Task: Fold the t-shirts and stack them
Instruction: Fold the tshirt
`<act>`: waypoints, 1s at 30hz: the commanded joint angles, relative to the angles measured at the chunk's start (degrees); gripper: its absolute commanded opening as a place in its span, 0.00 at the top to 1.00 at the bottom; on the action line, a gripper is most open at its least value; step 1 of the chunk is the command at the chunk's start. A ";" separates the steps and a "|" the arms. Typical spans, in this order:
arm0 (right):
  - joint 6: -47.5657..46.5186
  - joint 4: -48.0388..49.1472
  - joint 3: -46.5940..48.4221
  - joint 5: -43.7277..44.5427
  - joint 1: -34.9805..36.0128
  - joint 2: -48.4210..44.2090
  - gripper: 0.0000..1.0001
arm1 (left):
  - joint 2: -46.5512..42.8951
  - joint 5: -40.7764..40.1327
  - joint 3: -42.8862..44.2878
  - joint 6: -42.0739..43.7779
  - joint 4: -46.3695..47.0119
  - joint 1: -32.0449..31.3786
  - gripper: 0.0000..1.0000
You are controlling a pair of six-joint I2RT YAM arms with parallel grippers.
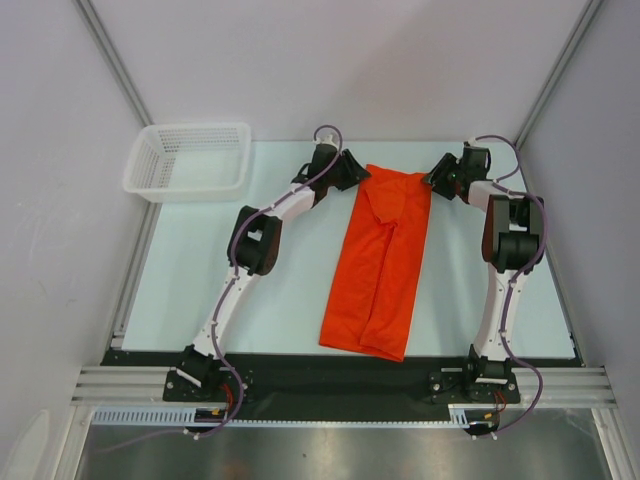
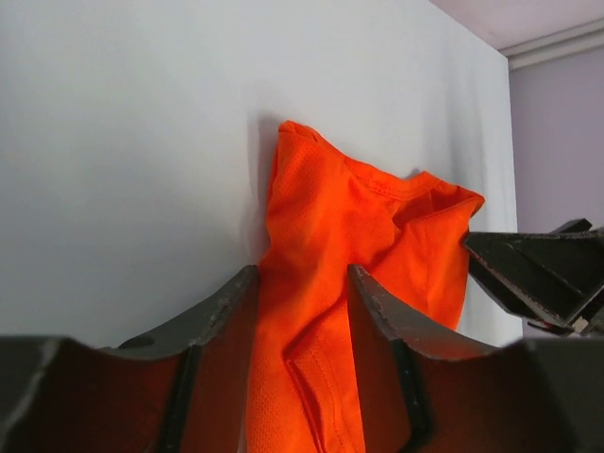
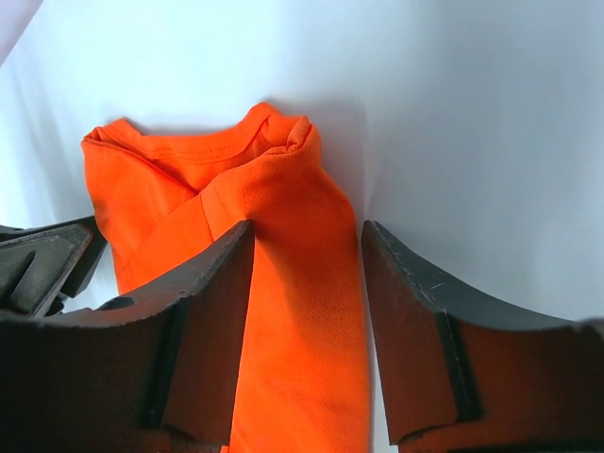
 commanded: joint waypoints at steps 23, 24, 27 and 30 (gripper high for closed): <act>7.16 4.14 18.34 -5.00 6.18 12.63 0.91 | -2.00 -4.52 -0.65 -11.50 8.67 6.76 1.00; 7.33 3.26 23.49 -5.61 6.88 13.87 0.90 | -2.01 -4.61 -0.12 -11.06 8.50 7.03 1.00; 8.13 0.09 31.51 -6.41 8.03 18.09 0.73 | -1.92 -4.70 1.28 -10.27 6.13 8.35 0.73; 8.13 -4.39 34.61 -6.85 8.21 18.37 0.59 | -4.46 -5.14 0.94 -6.15 2.80 8.88 0.49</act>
